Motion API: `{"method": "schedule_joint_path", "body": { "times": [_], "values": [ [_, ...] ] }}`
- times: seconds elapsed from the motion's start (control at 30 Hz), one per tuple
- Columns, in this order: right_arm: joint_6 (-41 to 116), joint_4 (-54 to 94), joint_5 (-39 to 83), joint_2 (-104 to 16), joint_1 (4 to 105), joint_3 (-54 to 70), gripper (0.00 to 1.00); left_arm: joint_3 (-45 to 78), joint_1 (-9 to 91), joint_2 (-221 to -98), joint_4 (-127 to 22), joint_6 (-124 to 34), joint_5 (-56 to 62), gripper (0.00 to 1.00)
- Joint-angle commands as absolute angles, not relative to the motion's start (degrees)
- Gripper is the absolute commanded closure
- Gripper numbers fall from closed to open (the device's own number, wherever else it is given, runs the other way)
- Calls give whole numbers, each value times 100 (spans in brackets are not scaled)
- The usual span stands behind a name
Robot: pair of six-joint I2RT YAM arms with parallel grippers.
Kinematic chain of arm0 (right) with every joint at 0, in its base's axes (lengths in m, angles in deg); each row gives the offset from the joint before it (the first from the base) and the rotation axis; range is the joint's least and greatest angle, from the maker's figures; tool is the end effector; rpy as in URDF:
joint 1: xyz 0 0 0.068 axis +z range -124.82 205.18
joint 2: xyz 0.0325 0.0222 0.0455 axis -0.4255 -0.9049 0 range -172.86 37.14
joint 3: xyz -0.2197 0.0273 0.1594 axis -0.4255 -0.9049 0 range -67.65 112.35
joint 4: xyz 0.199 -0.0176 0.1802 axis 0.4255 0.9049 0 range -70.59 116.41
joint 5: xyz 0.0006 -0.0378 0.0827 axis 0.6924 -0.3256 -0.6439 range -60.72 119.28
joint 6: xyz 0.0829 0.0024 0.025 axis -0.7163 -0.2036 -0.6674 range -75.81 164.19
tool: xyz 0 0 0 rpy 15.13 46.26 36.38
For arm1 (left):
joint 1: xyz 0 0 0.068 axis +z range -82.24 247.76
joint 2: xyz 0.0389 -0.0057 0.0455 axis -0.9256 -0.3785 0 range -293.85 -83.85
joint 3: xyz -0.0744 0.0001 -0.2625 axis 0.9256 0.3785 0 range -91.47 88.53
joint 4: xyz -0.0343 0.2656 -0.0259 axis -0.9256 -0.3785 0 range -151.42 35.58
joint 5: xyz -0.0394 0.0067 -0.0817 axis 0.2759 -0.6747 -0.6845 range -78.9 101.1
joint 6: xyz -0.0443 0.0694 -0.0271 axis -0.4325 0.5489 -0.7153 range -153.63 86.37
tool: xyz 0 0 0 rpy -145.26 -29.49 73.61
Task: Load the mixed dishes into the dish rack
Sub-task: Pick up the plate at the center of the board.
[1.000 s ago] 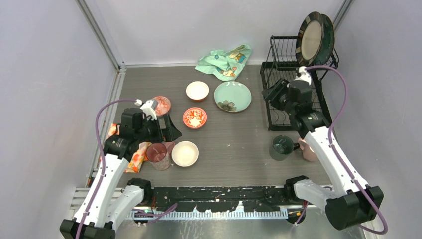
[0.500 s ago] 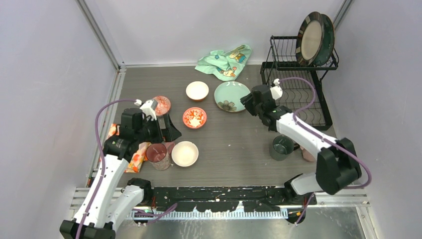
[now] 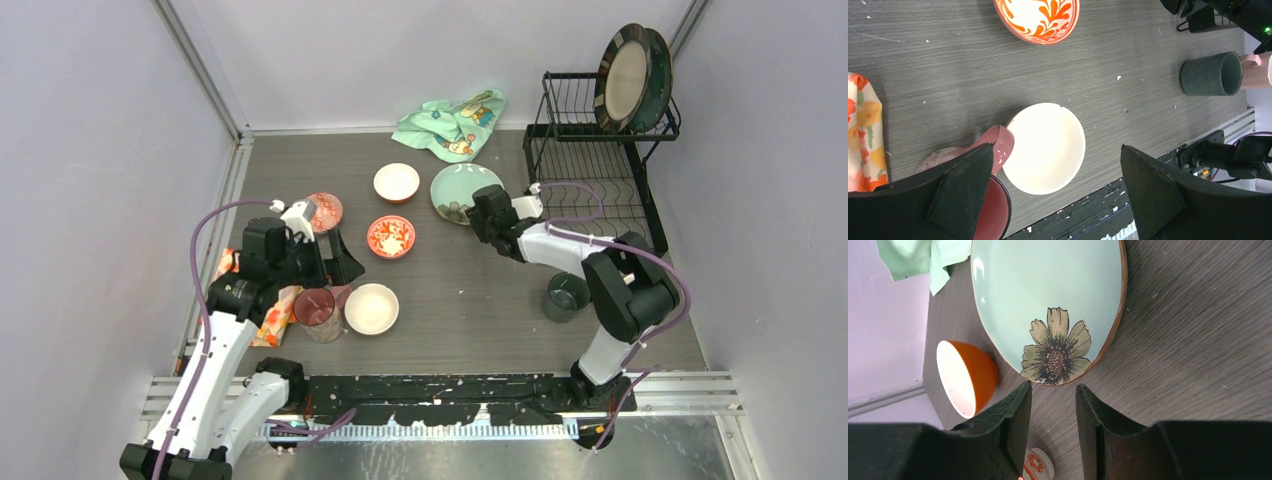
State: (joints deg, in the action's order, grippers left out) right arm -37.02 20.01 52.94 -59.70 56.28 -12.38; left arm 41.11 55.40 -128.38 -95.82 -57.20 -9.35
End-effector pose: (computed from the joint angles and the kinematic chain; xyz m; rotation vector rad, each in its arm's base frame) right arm 0.3476 0.1737 0.1558 1.1616 1.9830 0.5757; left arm 0.1854 -0.0681 0.2805 -0.0254 2.2966 -0.7330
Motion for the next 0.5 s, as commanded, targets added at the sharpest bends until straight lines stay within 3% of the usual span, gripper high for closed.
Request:
{"method": "schedule_joint_path", "body": {
  "times": [0.0, 0.47],
  "values": [
    [-4092, 1442, 5668, -6043, 5669, -1332, 57, 4116, 5514, -12770, -9398, -5709, -1055, 1],
    [-4325, 1240, 5963, -6284, 5855, -1552, 56, 4107, 5517, -12797, -9397, -5709, -1157, 1]
  ]
}}
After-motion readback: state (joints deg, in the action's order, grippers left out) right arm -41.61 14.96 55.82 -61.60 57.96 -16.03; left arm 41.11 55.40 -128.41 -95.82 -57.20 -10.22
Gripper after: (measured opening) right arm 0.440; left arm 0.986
